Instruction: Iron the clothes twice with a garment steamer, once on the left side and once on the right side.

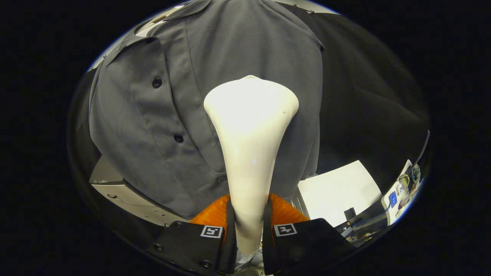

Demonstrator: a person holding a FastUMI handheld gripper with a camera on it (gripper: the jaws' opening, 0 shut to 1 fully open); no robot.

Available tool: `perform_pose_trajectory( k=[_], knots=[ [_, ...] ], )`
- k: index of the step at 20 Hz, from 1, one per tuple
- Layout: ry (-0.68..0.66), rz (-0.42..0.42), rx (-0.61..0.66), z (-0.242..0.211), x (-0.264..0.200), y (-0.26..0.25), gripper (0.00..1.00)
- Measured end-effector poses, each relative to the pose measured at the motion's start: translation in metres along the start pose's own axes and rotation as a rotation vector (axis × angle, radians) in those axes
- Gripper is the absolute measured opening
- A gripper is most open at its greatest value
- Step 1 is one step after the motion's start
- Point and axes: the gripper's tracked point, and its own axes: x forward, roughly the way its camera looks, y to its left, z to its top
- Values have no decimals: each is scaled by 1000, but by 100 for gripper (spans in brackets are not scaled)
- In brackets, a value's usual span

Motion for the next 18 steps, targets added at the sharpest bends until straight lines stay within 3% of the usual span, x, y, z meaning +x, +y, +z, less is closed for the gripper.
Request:
perform_pose_trajectory(
  k=[7, 18],
  knots=[
    [107, -2, 20, -61, 36, -17, 35],
    [226, 4, 12, -116, 65, -37, 35]
  ],
)
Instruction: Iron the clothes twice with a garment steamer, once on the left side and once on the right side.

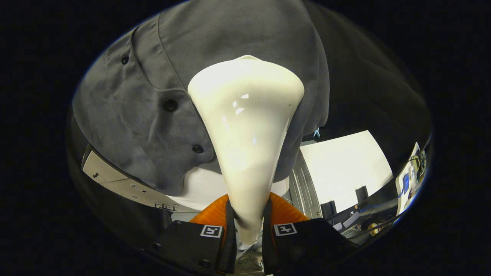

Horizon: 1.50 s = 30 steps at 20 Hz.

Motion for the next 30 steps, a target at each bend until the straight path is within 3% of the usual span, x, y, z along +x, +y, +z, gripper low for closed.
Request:
perform_pose_trajectory(
  k=[8, 19, 25, 30],
  knots=[
    [84, -7, 12, -46, 39, -22, 35],
    [166, -46, 13, -98, 53, -25, 35],
    [116, -49, 31, -101, 21, -5, 35],
    [6, -41, 56, -77, -40, 39, 35]
  ],
)
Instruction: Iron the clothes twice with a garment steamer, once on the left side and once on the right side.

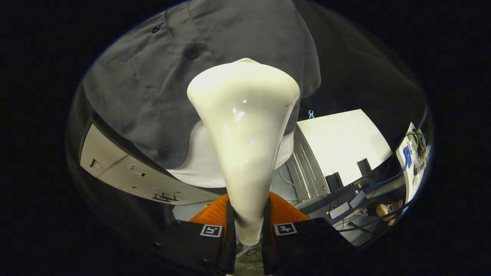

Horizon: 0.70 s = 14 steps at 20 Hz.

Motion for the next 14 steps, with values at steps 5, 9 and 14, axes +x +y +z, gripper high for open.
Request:
perform_pose_trajectory(
  k=[5, 9, 14],
  knots=[
    [-139, 7, 12, 31, -65, 47, 35],
    [-282, -2, -11, 61, -122, 79, 35],
    [-459, -21, -54, 99, -199, 113, 35]
  ],
)
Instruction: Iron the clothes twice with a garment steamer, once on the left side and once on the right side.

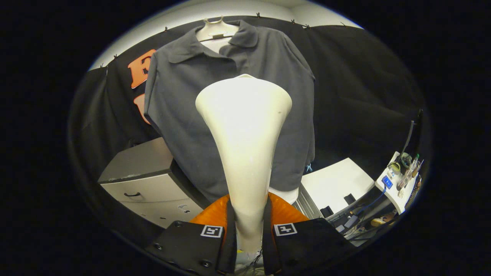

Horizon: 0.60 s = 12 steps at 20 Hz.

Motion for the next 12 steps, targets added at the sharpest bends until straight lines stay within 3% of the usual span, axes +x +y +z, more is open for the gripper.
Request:
perform_pose_trajectory(
  k=[7, 12],
  knots=[
    [-235, 5, -41, 90, -77, 31, 35],
    [-314, -8, -14, 113, -109, 34, 35]
  ],
)
